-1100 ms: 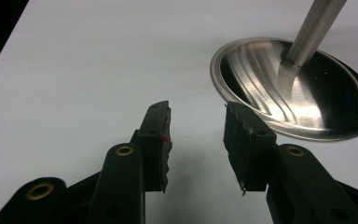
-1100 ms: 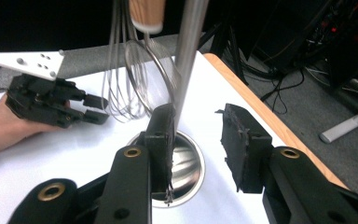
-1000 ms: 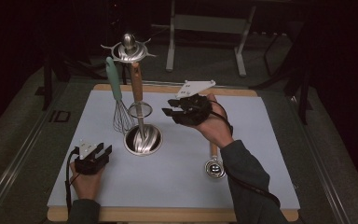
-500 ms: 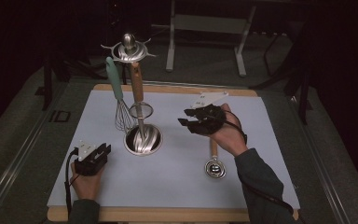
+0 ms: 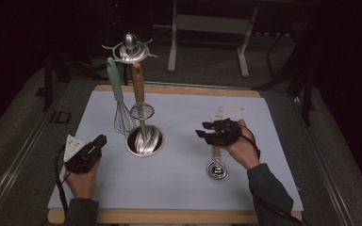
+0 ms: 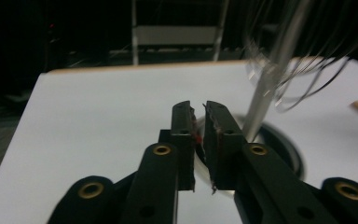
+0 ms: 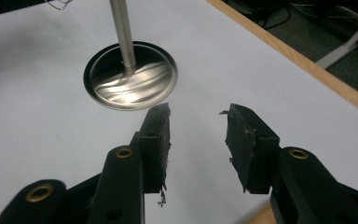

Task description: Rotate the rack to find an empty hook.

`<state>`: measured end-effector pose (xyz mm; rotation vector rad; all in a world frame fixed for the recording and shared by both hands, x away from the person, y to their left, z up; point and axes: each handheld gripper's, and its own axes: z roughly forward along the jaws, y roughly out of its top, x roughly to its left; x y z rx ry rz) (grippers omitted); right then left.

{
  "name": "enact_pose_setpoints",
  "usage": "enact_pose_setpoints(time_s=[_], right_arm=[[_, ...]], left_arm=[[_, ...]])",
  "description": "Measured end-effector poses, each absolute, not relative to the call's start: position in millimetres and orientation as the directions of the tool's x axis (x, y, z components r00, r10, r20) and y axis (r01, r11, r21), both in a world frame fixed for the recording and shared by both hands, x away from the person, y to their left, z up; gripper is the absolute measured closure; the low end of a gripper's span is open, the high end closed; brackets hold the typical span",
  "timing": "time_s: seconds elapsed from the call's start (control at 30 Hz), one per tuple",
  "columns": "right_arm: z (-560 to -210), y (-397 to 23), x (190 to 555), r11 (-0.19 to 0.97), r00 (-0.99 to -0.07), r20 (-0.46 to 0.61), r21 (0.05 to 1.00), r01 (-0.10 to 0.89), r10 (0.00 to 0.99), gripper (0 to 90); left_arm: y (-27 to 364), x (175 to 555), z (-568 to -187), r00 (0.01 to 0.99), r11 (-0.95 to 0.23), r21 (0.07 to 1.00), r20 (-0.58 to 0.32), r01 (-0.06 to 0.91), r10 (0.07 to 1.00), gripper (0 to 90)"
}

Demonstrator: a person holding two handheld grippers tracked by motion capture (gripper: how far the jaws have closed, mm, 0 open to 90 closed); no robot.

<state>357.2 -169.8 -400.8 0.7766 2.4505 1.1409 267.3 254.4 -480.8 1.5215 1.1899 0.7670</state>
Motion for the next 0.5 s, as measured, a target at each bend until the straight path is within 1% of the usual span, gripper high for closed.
enact_pose_setpoints(time_s=[0.1,0.2,0.33,0.5], right_arm=[[-417,-176,352,0.509,-0.783,-0.046,0.783,0.358,0.621,58.5],[-432,-181,349,0.497,-0.767,-0.041,0.783,0.374,0.641,58.5],[-449,-189,345,0.492,-0.745,-0.061,0.785,0.376,0.665,57.8],[-469,-203,341,0.477,-0.721,-0.048,0.781,0.404,0.691,57.0]], left_arm=[[252,267,-471,0.338,0.017,0.961,-0.113,0.276,0.934,89.7],[250,267,-461,0.356,0.033,0.967,-0.125,0.253,0.926,90.0],[249,266,-449,0.379,0.056,0.974,-0.137,0.218,0.915,90.0],[249,265,-438,0.425,0.097,0.983,-0.156,0.156,0.892,90.0]])
